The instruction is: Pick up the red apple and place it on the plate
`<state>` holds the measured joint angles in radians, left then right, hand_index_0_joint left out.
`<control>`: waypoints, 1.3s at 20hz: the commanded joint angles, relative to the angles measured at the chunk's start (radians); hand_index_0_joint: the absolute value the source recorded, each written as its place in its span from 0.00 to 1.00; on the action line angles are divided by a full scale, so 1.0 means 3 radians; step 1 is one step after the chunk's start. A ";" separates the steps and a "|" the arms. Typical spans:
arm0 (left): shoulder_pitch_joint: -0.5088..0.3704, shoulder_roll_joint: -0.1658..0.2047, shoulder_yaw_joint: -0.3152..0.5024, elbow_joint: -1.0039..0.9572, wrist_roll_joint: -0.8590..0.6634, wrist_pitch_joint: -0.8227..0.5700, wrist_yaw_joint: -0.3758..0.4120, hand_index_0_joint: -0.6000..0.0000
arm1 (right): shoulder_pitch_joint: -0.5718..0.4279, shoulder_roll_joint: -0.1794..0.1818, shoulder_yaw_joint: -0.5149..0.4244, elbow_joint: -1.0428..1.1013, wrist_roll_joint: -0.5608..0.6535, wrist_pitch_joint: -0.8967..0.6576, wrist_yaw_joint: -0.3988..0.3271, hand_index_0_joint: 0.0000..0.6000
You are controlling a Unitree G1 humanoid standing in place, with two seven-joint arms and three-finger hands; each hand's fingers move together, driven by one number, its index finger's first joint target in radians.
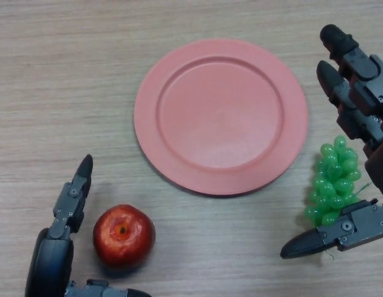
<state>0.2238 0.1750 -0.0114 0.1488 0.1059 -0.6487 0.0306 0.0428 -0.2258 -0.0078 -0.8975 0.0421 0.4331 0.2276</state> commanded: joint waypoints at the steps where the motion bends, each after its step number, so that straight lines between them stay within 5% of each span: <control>1: -0.0084 0.0086 0.0048 -0.0052 0.0052 -0.0176 0.0090 0.25 | -0.0096 -0.0021 -0.0071 -0.0200 0.0094 -0.0242 -0.0114 0.00; 2: -0.0195 0.0097 0.0014 0.0073 0.0026 -0.0084 0.0052 0.00 | -0.0155 -0.0020 -0.0015 -0.0207 0.0055 -0.0151 -0.0151 0.00; 6: -0.0262 0.0084 -0.0029 0.0050 -0.0059 0.0057 0.0004 0.00 | -0.0154 0.0008 0.0139 -0.0203 -0.0080 -0.0150 -0.0237 0.00; 9: -0.0040 0.0136 0.0163 -0.0889 -0.0425 0.0639 -0.0179 0.00 | -0.0154 0.0005 0.0122 -0.0263 -0.0078 -0.0064 -0.0207 0.00; 12: -0.0152 0.0149 0.0416 -0.1555 -0.0538 0.1012 -0.0347 0.00 | -0.0186 0.0005 0.0081 -0.0333 -0.0050 0.0010 -0.0226 0.00; 18: -0.1246 0.0289 0.0228 -0.1835 -0.0250 0.1753 -0.0528 0.00 | -0.0249 -0.0013 0.0029 -0.0439 -0.0015 0.0112 -0.0279 0.00; 22: -0.1890 0.0243 0.0057 -0.1414 -0.0266 0.2204 -0.0732 0.00 | -0.0274 -0.0032 -0.0136 -0.0491 0.0145 0.0172 -0.0306 0.00; 26: -0.2340 0.0117 -0.0146 -0.0280 0.0346 0.1449 -0.0629 0.00 | -0.0180 -0.0052 -0.0224 -0.0493 0.0225 0.0082 -0.0270 0.00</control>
<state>-0.4239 0.2012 -0.0853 0.1365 0.1999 -0.0547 -0.1915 0.0006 -0.2238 -0.0381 -0.9919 0.0692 0.5961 0.1582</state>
